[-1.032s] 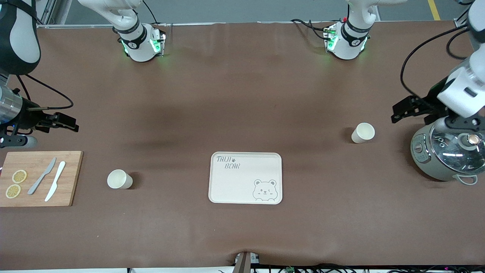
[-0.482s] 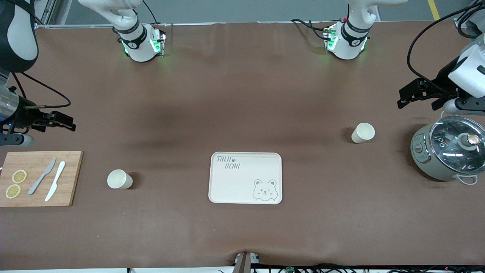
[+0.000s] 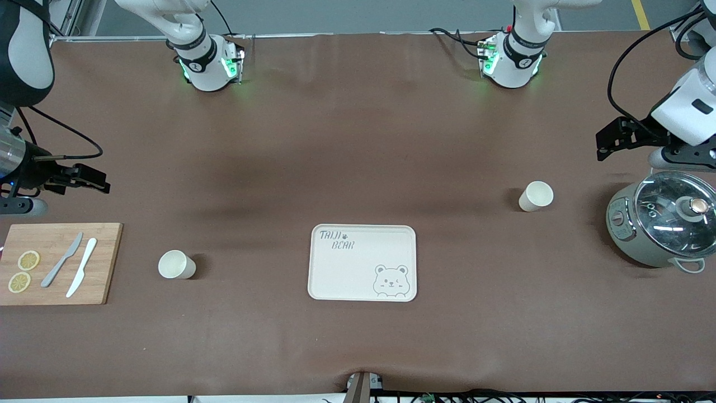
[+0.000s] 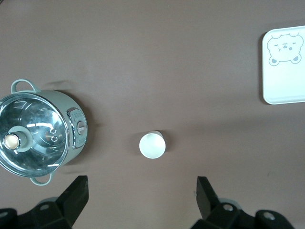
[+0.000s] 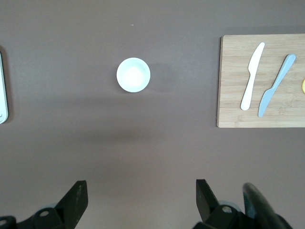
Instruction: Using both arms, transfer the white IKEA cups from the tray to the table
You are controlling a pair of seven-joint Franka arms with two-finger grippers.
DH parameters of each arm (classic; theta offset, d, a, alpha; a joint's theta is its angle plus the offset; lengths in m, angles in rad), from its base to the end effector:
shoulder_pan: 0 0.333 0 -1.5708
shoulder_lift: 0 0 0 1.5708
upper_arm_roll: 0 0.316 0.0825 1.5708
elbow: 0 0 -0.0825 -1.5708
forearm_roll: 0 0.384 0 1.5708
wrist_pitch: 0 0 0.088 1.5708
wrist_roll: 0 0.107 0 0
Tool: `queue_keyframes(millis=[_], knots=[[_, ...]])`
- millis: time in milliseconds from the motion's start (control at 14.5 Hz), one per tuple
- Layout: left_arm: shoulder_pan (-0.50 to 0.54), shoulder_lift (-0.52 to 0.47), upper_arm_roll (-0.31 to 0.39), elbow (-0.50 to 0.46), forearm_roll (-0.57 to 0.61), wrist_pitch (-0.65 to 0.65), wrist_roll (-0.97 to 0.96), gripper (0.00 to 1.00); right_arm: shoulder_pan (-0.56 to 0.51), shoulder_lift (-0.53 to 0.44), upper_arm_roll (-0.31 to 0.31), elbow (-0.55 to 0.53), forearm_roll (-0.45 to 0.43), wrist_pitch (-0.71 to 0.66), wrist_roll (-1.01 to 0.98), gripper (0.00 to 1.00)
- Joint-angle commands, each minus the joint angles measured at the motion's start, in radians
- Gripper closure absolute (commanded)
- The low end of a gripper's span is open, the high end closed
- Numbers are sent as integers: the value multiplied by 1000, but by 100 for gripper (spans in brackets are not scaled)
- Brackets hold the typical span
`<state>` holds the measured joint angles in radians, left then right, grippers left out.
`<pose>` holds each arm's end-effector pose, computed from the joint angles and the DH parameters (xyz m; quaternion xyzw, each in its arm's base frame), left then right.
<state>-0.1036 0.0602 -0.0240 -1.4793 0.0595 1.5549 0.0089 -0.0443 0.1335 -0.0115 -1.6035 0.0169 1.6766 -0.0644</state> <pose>0.5684 -0.0660 0.6325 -0.9973 0.0674 -0.0094 0.0285 0.5967 -0.0313 0.5409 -0.9995 -0.0032 0.0297 0.0094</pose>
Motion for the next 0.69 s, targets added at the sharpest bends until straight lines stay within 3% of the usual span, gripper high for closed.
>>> queue_keyframes(millis=[0,619], knots=[[2,0,-5,2,14,22,17,0,-12,-17,8,7,-11,-18,-5,0],[2,-2,-5,4,6,25,17,0,-14,-18,7,10,-11,-31,-3,0]])
